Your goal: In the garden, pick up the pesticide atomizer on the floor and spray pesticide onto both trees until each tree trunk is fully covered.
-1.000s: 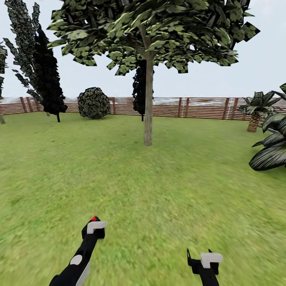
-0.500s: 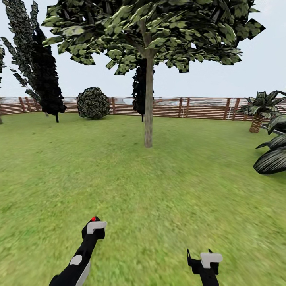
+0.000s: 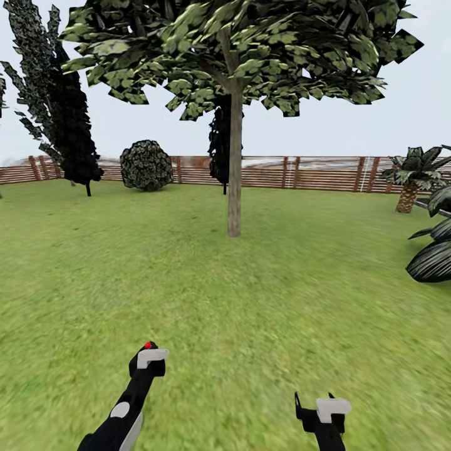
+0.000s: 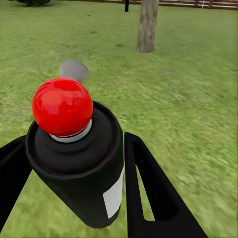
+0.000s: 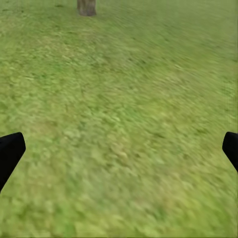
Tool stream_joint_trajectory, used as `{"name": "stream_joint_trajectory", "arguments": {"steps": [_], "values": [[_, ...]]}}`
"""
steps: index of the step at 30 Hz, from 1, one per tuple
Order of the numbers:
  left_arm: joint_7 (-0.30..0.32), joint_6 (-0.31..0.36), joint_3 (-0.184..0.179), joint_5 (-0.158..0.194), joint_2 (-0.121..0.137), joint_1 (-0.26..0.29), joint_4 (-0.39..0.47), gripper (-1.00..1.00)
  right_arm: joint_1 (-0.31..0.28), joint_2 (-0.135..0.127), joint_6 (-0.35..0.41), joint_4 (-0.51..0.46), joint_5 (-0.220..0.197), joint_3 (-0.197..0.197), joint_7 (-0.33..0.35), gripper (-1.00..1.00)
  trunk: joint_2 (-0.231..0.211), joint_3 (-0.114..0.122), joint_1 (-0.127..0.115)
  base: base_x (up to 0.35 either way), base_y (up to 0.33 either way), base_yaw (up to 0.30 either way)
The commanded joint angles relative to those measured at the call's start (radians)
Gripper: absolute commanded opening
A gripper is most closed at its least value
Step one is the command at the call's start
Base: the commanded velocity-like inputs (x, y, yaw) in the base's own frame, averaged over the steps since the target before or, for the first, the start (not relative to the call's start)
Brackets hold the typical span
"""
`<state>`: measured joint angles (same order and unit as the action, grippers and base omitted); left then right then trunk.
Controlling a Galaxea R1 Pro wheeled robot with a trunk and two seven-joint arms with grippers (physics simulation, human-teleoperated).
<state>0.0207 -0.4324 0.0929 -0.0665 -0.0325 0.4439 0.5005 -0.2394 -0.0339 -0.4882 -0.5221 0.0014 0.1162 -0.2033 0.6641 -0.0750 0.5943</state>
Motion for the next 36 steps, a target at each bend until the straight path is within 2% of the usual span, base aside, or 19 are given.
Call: {"name": "stream_joint_trajectory", "arguments": {"steps": [1, 36], "values": [[0.002, -0.003, 0.007, -0.007, -0.001, 0.001, 0.0, -1.0, -0.001, -0.001, -0.001, 0.001, 0.0, 0.008, -0.01, 1.0, 0.001, -0.002, 0.001, 0.35, 0.0, 0.0], [0.002, -0.003, 0.007, -0.007, -0.001, 0.001, 0.0, -1.0, -0.001, 0.0, -0.001, 0.001, 0.0, 0.008, -0.01, 1.0, 0.001, -0.002, 0.001, 0.35, 0.0, 0.0]]}}
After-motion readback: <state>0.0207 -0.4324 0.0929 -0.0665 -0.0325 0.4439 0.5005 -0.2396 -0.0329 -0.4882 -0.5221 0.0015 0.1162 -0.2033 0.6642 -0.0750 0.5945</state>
